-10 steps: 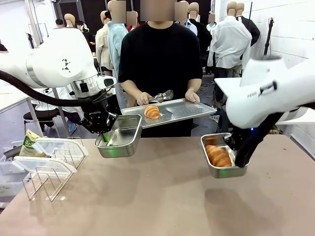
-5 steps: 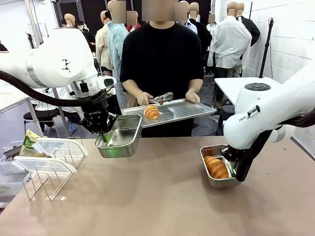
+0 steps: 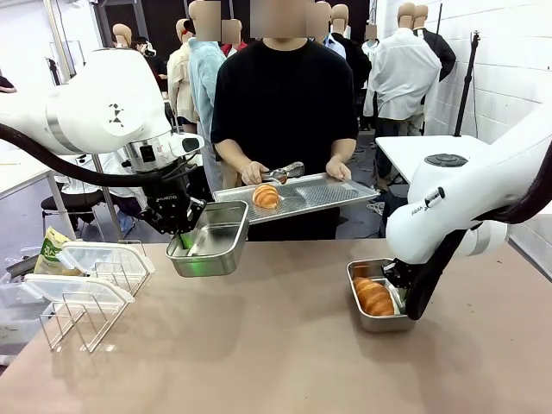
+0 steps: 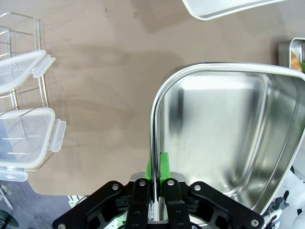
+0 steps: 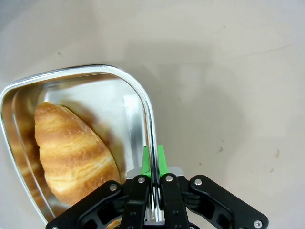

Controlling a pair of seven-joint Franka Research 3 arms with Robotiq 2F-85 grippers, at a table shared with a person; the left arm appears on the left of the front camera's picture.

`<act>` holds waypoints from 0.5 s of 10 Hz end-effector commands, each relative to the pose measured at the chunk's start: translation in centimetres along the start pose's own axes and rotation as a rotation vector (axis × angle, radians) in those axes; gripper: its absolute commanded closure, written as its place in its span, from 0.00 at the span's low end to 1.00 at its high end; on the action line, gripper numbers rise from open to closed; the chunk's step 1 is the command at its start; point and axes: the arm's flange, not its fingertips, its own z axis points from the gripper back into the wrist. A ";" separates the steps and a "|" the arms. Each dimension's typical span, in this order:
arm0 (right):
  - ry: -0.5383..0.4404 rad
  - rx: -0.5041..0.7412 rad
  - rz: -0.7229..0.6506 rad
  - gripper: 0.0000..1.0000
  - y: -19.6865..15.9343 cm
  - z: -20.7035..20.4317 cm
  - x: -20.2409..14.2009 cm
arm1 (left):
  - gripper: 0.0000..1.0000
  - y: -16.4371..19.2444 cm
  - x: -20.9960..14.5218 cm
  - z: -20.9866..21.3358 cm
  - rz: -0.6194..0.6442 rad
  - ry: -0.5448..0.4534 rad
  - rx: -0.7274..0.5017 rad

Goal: Place the bread in airtight containers.
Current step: Once an object is inside an Airtight Container , place the container in the center of the table.

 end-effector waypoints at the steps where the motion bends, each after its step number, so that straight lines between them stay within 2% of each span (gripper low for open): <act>1: -0.014 0.046 0.003 1.00 -0.3 -0.5 0.5 | 1.00 0.2 0.0 0.4 0.003 -0.006 0.010; 2: -0.006 0.051 -0.001 1.00 -0.3 -0.5 0.4 | 1.00 0.2 0.0 0.4 0.003 -0.006 0.010; 3: 0.008 0.060 -0.013 0.92 -0.3 -0.4 0.4 | 1.00 0.2 0.0 0.4 0.003 -0.006 0.010; 5: 0.005 0.062 -0.026 0.53 -0.3 0.0 0.4 | 1.00 0.2 0.0 0.4 0.003 -0.006 0.010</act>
